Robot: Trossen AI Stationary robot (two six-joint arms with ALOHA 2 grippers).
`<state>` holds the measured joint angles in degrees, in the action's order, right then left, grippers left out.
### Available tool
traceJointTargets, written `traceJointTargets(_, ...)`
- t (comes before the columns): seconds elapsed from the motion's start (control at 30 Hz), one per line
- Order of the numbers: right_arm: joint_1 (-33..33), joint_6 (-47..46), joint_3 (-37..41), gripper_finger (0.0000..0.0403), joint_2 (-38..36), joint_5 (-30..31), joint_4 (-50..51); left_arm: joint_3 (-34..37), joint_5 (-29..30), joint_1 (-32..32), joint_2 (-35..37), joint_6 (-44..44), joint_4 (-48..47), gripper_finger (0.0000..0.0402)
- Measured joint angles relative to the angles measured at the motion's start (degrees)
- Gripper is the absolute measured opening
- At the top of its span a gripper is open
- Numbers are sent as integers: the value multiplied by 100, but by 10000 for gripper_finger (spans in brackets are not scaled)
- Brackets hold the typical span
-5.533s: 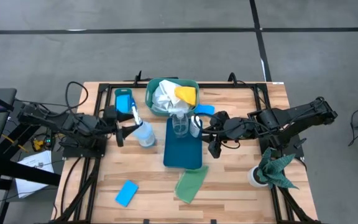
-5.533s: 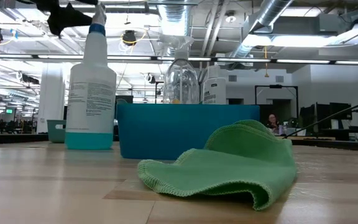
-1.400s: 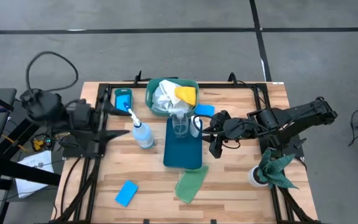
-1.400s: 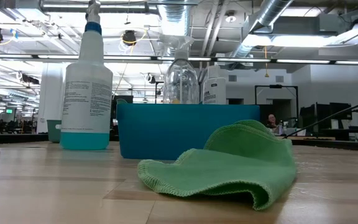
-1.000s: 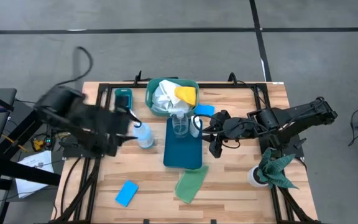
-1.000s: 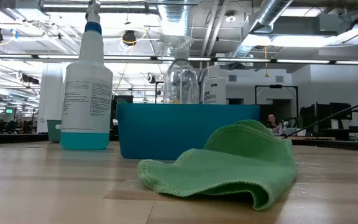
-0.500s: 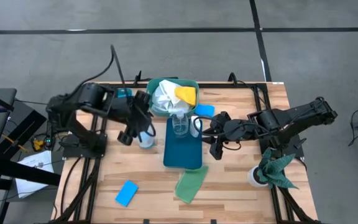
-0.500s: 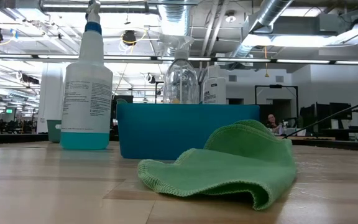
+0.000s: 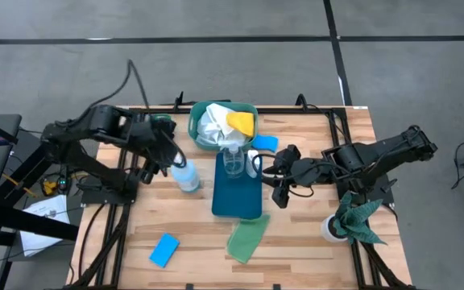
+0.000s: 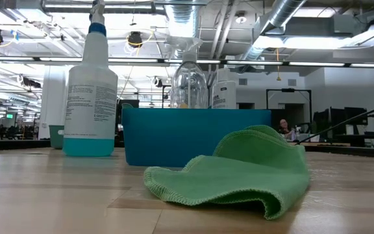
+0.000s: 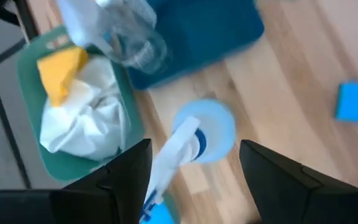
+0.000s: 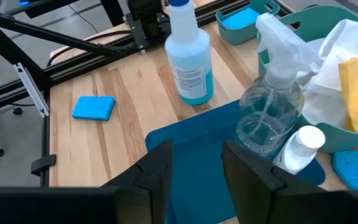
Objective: Pick & Place Kitchen Items
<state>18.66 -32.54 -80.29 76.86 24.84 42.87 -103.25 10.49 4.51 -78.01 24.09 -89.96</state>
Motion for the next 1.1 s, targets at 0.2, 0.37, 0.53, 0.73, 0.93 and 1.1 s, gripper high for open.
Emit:
traceJointTargets(0.2,-199,125,2,132,0,-75,-2,221,474,-8,-146,391,3,227)
traceJointTargets(0.37,-273,147,2,132,0,-86,-2,220,476,-123,-145,396,-4,226)
traceJointTargets(0.53,-272,147,4,132,36,-100,-5,220,487,-411,-101,415,-3,222)
traceJointTargets(0.73,-260,112,42,132,35,-101,-36,220,489,-590,-99,483,-7,205)
traceJointTargets(0.93,-256,-23,269,132,37,-186,-168,220,452,-590,-99,552,-8,174)
traceJointTargets(1.1,-208,-54,417,132,37,-252,-348,218,430,-590,-99,534,-1,143)
